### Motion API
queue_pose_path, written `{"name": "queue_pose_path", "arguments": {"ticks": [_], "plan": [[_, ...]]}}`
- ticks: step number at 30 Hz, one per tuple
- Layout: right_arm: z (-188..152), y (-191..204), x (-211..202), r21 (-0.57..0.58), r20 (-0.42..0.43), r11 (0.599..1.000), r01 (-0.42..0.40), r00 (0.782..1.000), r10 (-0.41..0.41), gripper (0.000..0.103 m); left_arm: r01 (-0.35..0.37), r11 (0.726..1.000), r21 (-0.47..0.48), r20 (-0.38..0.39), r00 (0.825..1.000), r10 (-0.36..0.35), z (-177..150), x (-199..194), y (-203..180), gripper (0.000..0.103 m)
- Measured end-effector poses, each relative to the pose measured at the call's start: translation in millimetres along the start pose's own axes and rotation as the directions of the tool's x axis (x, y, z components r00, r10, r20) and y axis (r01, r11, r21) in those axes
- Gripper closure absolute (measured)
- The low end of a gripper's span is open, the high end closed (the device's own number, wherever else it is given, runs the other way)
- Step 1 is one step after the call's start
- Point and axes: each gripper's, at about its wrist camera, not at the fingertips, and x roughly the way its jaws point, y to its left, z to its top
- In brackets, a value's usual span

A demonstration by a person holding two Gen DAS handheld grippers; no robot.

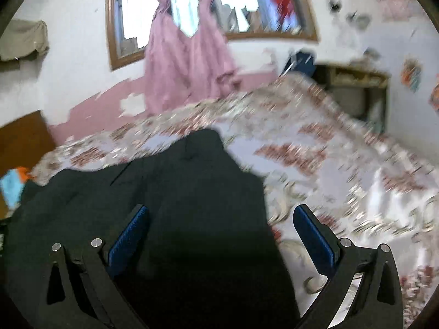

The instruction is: Fold large clothes

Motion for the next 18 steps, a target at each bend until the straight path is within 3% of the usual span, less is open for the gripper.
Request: {"name": "queue_pose_path", "arguments": {"ticks": [3,5,11,15,18], "plan": [[-6,-22,19,0.078,-0.097,0.991,-0.105,0.989,0.113,0.001,0.029,1.0,0.0,-0.018,0.999,-0.029,-7,10,4,0.0],[-10,-39,35,0.179,-0.141,0.969,-0.17,0.97,0.196,0.001,0.055,0.998,-0.03,-0.027,0.998,-0.056,-10,14,8,0.0],[-13,-59,56,0.276,-0.143,0.926,-0.256,0.942,0.303,0.001,0.108,0.994,-0.02,-0.098,0.989,-0.11,-2,22,8,0.0],[-15,-59,65,0.3,-0.131,0.909,-0.288,0.932,0.338,0.001,0.178,0.984,-0.014,-0.188,0.966,-0.177,7,31,6,0.0],[-21,-42,59,0.221,-0.154,0.915,-0.337,0.915,0.374,0.001,0.23,0.973,0.002,-0.244,0.944,-0.222,11,35,1,0.0]]}}
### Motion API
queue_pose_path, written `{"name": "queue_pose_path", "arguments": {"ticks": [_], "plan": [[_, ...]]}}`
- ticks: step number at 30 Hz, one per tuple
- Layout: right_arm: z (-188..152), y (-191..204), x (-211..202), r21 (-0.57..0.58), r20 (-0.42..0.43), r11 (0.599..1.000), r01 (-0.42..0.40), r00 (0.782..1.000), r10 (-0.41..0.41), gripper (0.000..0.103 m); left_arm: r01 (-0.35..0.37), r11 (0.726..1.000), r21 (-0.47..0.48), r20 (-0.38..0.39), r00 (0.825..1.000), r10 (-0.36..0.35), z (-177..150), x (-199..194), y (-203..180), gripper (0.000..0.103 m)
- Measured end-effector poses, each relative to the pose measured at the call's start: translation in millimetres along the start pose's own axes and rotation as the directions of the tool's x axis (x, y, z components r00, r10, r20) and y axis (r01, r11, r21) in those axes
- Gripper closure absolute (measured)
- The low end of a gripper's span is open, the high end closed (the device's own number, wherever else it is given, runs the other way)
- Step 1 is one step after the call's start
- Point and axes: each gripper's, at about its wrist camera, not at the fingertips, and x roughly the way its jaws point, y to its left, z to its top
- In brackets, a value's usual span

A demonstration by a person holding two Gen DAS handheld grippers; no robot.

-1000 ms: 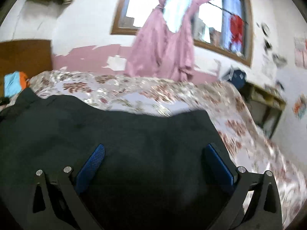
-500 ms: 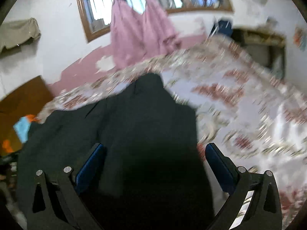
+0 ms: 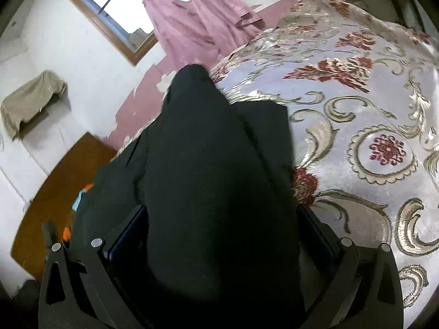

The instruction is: Fold large clothes

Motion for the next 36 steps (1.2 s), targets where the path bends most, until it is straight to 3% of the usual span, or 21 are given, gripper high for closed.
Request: {"name": "queue_pose_path", "arguments": {"ticks": [2,4,7,10,15,22,25,27,29,31,32,33,36], "plan": [[-4,19,5,-0.106,-0.03,0.994,0.001,1.0,-0.004,0.001,0.017,0.999,0.032,-0.033,0.999,-0.016,2,4,-6,0.0],[-3,22,9,-0.13,-0.052,0.991,0.005,0.999,-0.012,0.001,0.03,0.997,0.065,-0.071,0.997,-0.025,4,12,-13,0.0],[1,12,11,-0.084,-0.07,0.996,-0.03,0.997,0.025,0.001,0.034,0.996,0.077,-0.107,0.994,-0.026,5,20,-22,0.0],[3,8,12,-0.072,-0.071,0.997,-0.043,0.997,0.038,0.001,0.081,0.995,0.058,-0.156,0.985,-0.071,7,24,-27,0.0],[-3,18,11,-0.084,-0.095,0.996,-0.009,0.995,0.001,0.001,0.047,0.995,0.089,-0.206,0.978,-0.028,9,27,-39,0.0],[7,22,18,-0.052,-0.202,0.998,0.03,0.978,-0.04,0.001,0.098,0.994,0.045,-0.239,0.967,-0.085,11,28,-35,0.0],[5,30,17,-0.074,-0.208,0.995,0.066,0.975,-0.08,0.003,0.075,0.996,0.041,-0.24,0.969,-0.063,11,29,-39,0.0],[4,36,14,-0.086,-0.208,0.992,0.089,0.973,-0.105,0.01,0.058,0.998,0.032,-0.236,0.971,-0.049,9,28,-43,0.005],[2,39,7,-0.071,-0.202,0.992,0.105,0.972,-0.117,0.027,0.042,0.999,0.033,-0.221,0.975,-0.033,6,26,-49,0.012],[-2,47,-1,-0.068,-0.191,0.99,0.123,0.972,-0.134,0.041,0.01,0.998,0.057,-0.213,0.977,0.002,3,21,-58,0.025],[-4,53,-5,-0.084,-0.187,0.987,0.136,0.971,-0.149,0.048,0.005,0.998,0.058,-0.213,0.977,0.008,3,19,-60,0.036],[-6,57,-7,-0.099,-0.184,0.985,0.144,0.97,-0.161,0.052,-0.006,0.999,0.052,-0.21,0.977,0.017,3,16,-62,0.048],[-10,79,-18,-0.147,-0.171,0.971,0.189,0.962,-0.213,0.065,-0.039,0.999,0.021,-0.197,0.979,0.043,2,2,-71,0.067]]}}
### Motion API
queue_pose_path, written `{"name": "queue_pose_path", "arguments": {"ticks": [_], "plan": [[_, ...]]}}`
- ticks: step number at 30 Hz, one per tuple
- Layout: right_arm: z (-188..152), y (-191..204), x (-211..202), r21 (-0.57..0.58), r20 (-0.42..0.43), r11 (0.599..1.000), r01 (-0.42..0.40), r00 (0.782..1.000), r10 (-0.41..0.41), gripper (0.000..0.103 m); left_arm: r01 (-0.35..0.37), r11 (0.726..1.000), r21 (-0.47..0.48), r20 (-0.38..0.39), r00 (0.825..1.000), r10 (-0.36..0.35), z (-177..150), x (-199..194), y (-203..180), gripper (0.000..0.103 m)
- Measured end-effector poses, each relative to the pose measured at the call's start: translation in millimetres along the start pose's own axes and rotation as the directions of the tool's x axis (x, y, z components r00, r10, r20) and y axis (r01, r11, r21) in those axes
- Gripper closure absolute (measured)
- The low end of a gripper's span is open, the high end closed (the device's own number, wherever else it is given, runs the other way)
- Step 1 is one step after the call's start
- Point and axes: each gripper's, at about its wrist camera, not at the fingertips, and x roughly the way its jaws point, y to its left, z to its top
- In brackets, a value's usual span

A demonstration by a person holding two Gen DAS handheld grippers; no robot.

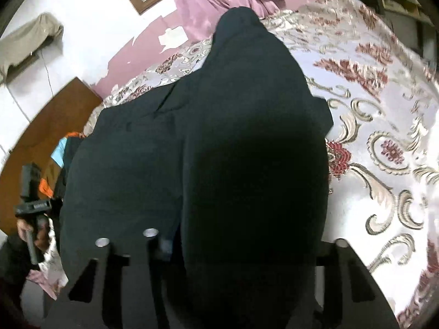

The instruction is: Fold large clothes

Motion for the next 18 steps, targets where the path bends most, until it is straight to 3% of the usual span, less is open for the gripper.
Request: {"name": "queue_pose_path", "arguments": {"ticks": [6,13,18], "plan": [[-9,37,-37,-0.052,0.044,0.998,0.023,0.999,-0.021,0.077,0.025,1.0,-0.013,0.029,0.999,-0.024,-20,-42,-4,0.081],[-7,84,-91,-0.196,0.091,0.977,-0.085,0.99,0.105,0.084,0.018,1.0,-0.023,0.073,0.997,-0.016,-46,-108,8,0.084],[-1,124,-111,-0.294,0.095,0.944,-0.151,0.978,0.186,0.087,0.03,0.996,-0.088,0.118,0.993,-0.019,-54,-144,32,0.085]]}}
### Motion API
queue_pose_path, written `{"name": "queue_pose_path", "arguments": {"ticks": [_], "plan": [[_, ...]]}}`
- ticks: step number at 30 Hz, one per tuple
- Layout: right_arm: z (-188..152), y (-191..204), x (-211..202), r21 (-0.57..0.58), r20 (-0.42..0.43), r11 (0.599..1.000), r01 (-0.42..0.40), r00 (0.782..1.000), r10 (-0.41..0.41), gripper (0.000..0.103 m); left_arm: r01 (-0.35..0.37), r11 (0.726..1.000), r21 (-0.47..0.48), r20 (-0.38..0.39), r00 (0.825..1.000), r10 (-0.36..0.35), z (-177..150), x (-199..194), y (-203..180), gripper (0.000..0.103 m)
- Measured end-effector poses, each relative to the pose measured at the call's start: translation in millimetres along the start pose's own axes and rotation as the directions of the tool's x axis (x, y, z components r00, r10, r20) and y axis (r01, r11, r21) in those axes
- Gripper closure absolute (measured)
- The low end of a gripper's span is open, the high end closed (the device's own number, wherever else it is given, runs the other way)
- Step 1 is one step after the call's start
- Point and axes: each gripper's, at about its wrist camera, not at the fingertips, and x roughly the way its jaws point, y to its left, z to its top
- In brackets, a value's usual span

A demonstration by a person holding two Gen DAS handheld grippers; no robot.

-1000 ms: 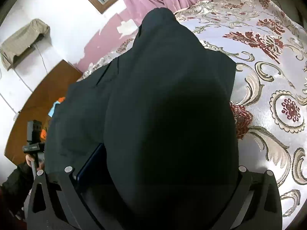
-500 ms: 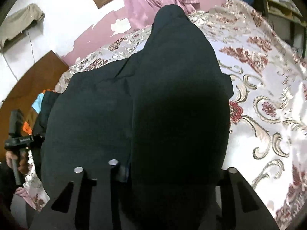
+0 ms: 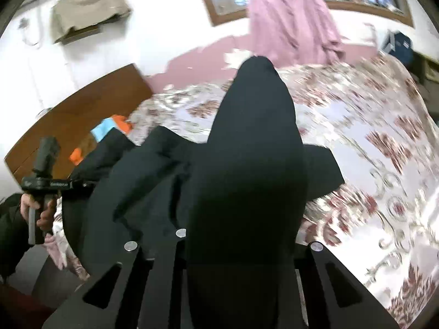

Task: Fold large clothes
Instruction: 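Lower the folded jacket onto the bed cover with both grippers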

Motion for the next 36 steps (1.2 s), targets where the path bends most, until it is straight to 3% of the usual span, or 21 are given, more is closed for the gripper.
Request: {"name": "queue_pose_path", "arguments": {"ticks": [5,10,18,23,28,31,33,34,35,36], "plan": [[19,26,6,-0.038,0.045,0.998,-0.059,0.997,0.061,0.088,-0.071,0.996,0.049,0.064,0.996,0.068,10,-27,1,0.085],[37,53,17,-0.082,0.095,0.995,-0.059,0.993,0.067,0.088,-0.109,0.993,0.038,0.148,0.984,0.103,30,-50,11,0.085],[62,80,50,-0.165,0.128,0.986,-0.029,0.99,0.051,0.088,-0.197,0.979,0.044,0.214,0.959,0.184,48,-22,16,0.085],[56,64,88,-0.125,0.07,0.992,0.022,0.997,-0.014,0.087,-0.256,0.966,0.039,0.148,0.957,0.248,45,27,34,0.083],[34,38,125,-0.031,-0.036,0.992,0.123,0.992,-0.124,0.081,-0.277,0.961,0.019,0.134,0.953,0.272,38,37,49,0.078],[27,24,127,0.055,-0.05,0.989,0.138,0.99,-0.135,0.077,-0.287,0.958,0.02,0.121,0.952,0.283,39,36,48,0.072],[28,23,126,0.093,-0.048,0.986,0.141,0.989,-0.137,0.071,-0.314,0.949,0.018,0.097,0.946,0.311,40,38,47,0.061],[29,23,125,0.108,-0.054,0.984,0.145,0.989,-0.14,0.061,-0.328,0.945,0.012,0.086,0.942,0.326,40,39,48,0.055],[29,25,125,0.112,-0.057,0.982,0.154,0.987,-0.148,0.045,-0.353,0.936,0.0,0.069,0.933,0.352,40,40,50,0.04],[30,26,124,0.111,-0.052,0.979,0.169,0.985,-0.164,0.038,-0.381,0.925,-0.018,0.057,0.923,0.381,40,40,52,0.034]]}}
